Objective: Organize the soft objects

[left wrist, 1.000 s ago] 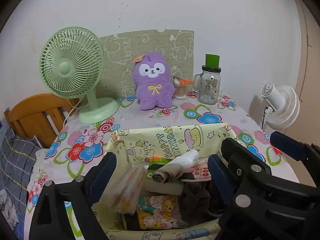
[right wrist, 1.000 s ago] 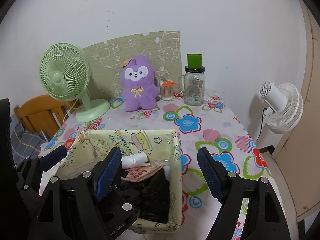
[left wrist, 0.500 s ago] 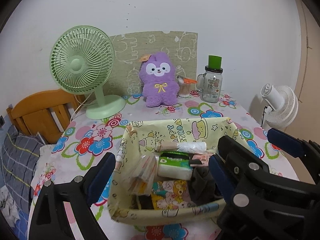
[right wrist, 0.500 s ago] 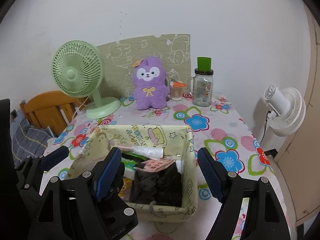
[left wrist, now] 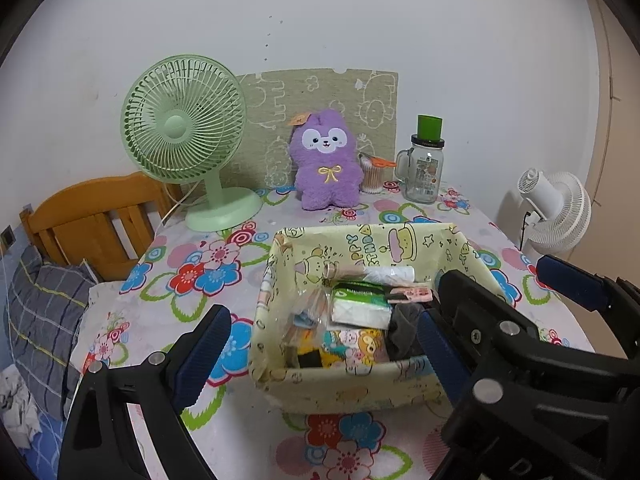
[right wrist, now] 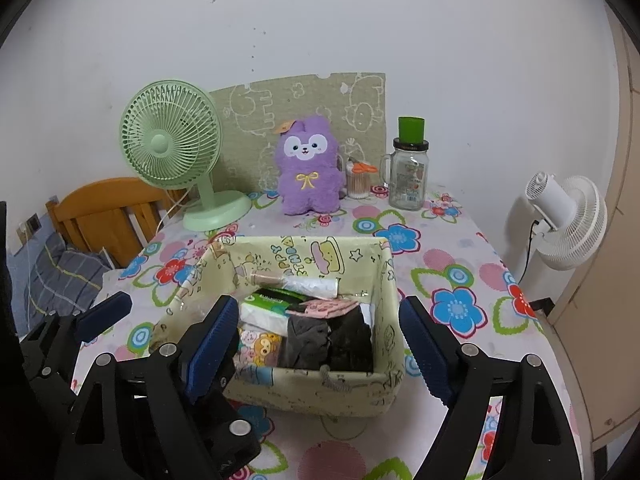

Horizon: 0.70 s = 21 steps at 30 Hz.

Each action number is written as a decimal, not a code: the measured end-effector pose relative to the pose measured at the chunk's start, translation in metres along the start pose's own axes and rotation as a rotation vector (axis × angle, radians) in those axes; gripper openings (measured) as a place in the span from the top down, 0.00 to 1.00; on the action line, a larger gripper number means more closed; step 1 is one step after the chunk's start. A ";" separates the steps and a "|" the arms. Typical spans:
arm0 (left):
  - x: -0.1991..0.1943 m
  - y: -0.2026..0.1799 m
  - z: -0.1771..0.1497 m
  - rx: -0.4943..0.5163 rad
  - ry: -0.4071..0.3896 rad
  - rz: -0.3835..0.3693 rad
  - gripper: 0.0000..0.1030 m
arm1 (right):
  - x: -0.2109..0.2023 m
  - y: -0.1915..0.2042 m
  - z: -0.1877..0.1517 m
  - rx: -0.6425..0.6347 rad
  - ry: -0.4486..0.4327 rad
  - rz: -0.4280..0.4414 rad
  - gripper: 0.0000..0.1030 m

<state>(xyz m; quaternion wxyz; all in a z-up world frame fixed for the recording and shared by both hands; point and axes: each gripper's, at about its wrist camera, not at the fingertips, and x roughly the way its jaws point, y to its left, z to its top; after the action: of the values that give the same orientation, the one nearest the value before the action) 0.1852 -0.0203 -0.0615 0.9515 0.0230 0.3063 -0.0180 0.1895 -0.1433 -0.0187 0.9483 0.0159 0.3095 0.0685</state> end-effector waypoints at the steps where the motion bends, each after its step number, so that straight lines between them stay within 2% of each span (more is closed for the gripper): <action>1: -0.002 0.001 -0.001 -0.003 0.001 -0.003 0.08 | -0.002 0.000 -0.001 0.001 0.000 -0.002 0.18; 11: -0.014 0.007 -0.011 -0.017 0.010 -0.014 0.06 | -0.013 -0.007 -0.012 0.018 0.001 -0.026 0.12; 21: -0.027 0.014 -0.021 -0.032 0.013 -0.033 0.04 | -0.026 -0.021 -0.022 0.048 -0.005 -0.048 0.11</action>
<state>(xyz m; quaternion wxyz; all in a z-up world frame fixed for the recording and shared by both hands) 0.1513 -0.0045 -0.0625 0.9493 0.0029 0.3129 -0.0289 0.1582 -0.1678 -0.0229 0.9497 0.0314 0.3091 0.0383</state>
